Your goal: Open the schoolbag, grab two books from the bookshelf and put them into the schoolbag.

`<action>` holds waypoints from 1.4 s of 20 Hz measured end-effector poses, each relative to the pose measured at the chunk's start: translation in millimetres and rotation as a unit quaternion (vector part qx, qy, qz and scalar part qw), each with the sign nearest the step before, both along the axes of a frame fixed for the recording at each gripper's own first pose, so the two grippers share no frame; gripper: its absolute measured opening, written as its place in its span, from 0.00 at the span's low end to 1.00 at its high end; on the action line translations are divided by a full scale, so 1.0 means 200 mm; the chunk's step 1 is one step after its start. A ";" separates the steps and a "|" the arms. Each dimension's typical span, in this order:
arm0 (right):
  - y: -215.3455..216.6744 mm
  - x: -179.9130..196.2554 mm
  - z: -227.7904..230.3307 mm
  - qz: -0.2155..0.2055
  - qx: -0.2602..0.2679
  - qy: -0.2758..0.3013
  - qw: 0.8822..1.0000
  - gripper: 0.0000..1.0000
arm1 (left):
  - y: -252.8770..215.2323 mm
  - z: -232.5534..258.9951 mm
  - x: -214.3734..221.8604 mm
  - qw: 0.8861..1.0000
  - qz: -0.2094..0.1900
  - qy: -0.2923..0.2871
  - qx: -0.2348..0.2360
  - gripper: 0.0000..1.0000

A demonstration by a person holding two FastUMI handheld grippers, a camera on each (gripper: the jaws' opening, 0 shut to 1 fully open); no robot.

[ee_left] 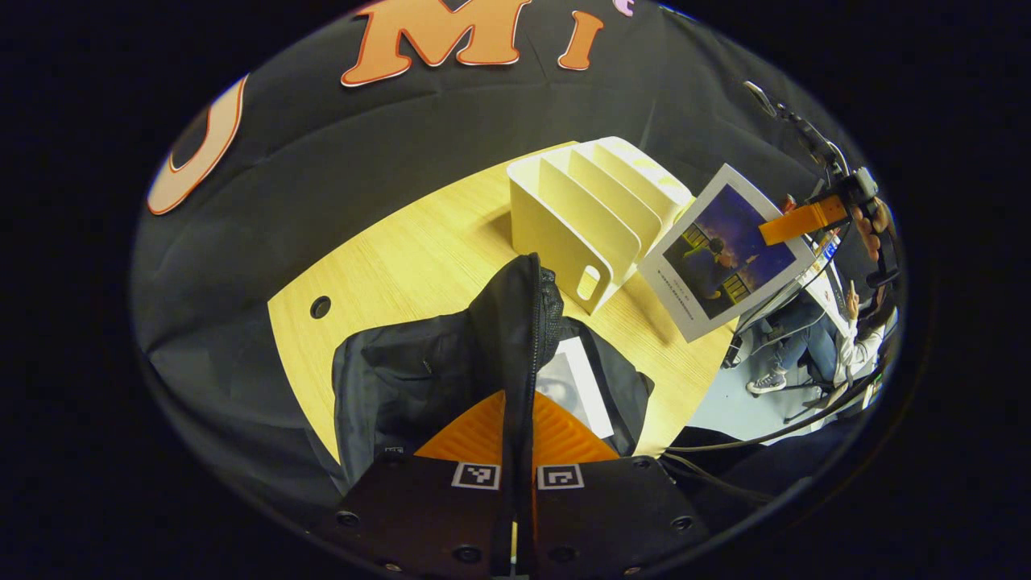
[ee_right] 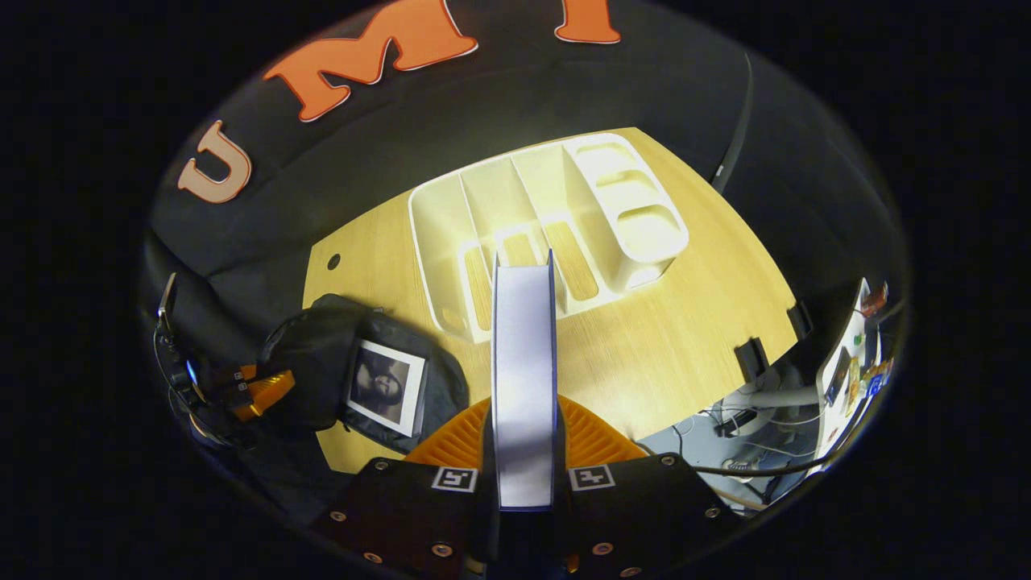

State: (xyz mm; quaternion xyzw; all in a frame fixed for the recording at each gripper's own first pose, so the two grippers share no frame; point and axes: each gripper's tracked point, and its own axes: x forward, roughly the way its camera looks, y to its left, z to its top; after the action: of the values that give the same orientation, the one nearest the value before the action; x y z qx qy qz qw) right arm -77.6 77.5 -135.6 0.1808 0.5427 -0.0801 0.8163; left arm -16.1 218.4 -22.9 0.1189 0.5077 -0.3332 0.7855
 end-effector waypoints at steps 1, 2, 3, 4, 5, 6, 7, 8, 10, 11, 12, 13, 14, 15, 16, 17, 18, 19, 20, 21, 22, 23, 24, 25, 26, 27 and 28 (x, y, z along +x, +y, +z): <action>0.02 -0.02 0.01 -0.004 0.006 -0.004 1.000 0.27 | 0.00 0.00 0.00 1.000 -0.002 0.000 -0.002 0.03; 0.02 -0.04 0.02 -0.005 0.012 -0.008 1.000 0.27 | 0.00 0.00 0.00 1.000 0.000 0.001 -0.003 0.03; 0.05 -0.05 0.04 -0.008 0.020 -0.016 1.000 0.27 | 0.00 -0.01 0.00 1.000 0.000 0.001 -0.004 0.03; 0.06 -0.06 0.05 -0.007 0.029 -0.023 0.999 0.27 | 0.00 -0.01 -0.01 1.000 0.002 0.002 -0.006 0.03; 0.08 -0.06 0.07 -0.010 0.040 -0.032 0.999 0.27 | 0.00 -0.01 -0.01 1.000 0.001 0.001 -0.006 0.03; 0.11 -0.08 0.08 -0.013 0.053 -0.039 0.998 0.27 | 0.01 -0.01 0.00 1.000 0.003 0.002 -0.006 0.03; 0.13 -0.09 0.10 -0.016 0.067 -0.045 0.997 0.27 | 0.01 -0.01 0.00 1.000 0.004 0.002 -0.007 0.03; 0.14 -0.10 0.10 -0.014 0.079 -0.052 0.995 0.27 | 0.00 -0.01 0.00 1.000 0.007 0.003 -0.007 0.03; 0.19 -0.12 0.10 -0.011 0.105 -0.062 0.992 0.27 | 0.00 -0.01 -0.01 1.000 0.006 0.003 -0.008 0.03; 0.22 -0.12 0.09 -0.012 0.121 -0.068 0.990 0.27 | 0.00 -0.01 -0.01 1.000 0.005 0.002 -0.008 0.03; 0.24 -0.12 0.08 -0.012 0.140 -0.074 0.987 0.27 | -0.01 -0.01 0.00 1.000 0.007 0.002 -0.007 0.03; 0.28 -0.12 0.08 -0.013 0.157 -0.081 0.984 0.27 | -0.01 0.00 0.00 1.000 0.006 0.000 -0.007 0.03; 0.30 -0.12 0.08 -0.016 0.172 -0.086 0.981 0.27 | -0.01 0.00 0.00 1.000 0.005 -0.001 -0.007 0.03; 0.33 -0.12 0.07 -0.020 0.183 -0.090 0.979 0.27 | -0.01 0.00 0.00 1.000 0.004 -0.003 -0.006 0.03; 0.33 -0.12 0.07 -0.023 0.188 -0.094 0.977 0.27 | -0.02 0.01 0.00 1.000 0.004 -0.003 -0.006 0.03; 0.35 -0.11 0.06 -0.024 0.193 -0.101 0.976 0.27 | -0.02 0.01 0.00 1.000 0.004 -0.003 -0.007 0.03; 0.36 -0.11 0.06 -0.029 0.203 -0.106 0.973 0.27 | -0.02 0.02 0.01 1.000 0.005 -0.005 -0.006 0.03; 0.39 -0.11 0.05 -0.031 0.217 -0.110 0.969 0.27 | -0.02 0.02 0.02 1.000 0.005 -0.007 -0.005 0.03; 0.41 -0.09 0.04 -0.036 0.232 -0.114 0.965 0.27 | -0.02 0.03 0.03 1.000 0.007 -0.008 -0.007 0.03; 0.45 -0.08 0.02 -0.036 0.244 -0.117 0.962 0.26 | -0.02 0.04 0.03 1.000 0.008 -0.008 -0.009 0.03; 0.49 -0.06 -0.02 -0.038 0.252 -0.120 0.960 0.26 | -0.01 0.04 0.03 1.000 0.010 -0.009 -0.009 0.03; 0.53 -0.05 -0.05 -0.034 0.257 -0.121 0.958 0.26 | -0.01 0.04 0.04 1.000 0.012 -0.010 -0.009 0.03; 0.56 -0.03 -0.07 -0.037 0.263 -0.123 0.956 0.26 | -0.01 0.05 0.04 1.000 0.014 -0.010 -0.010 0.03; 0.60 -0.02 -0.10 -0.034 0.271 -0.123 0.954 0.26 | 0.00 0.06 0.05 1.000 0.016 -0.010 -0.011 0.03; 0.62 0.00 -0.12 -0.039 0.280 -0.123 0.951 0.26 | 0.00 0.05 0.04 1.000 0.017 -0.011 -0.011 0.03; 0.65 0.02 -0.14 -0.038 0.288 -0.125 0.949 0.26 | 0.01 0.05 0.04 1.000 0.019 -0.011 -0.011 0.03; 0.67 0.03 -0.16 -0.040 0.292 -0.127 0.947 0.26 | 0.01 0.05 0.04 1.000 0.020 -0.011 -0.012 0.03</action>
State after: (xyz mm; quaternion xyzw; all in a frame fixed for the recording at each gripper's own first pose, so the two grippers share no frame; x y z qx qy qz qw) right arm -71.1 211.6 -167.7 0.4415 0.4261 0.0727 0.7863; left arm -8.2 219.7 -12.4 0.1033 0.4976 -0.3222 0.7987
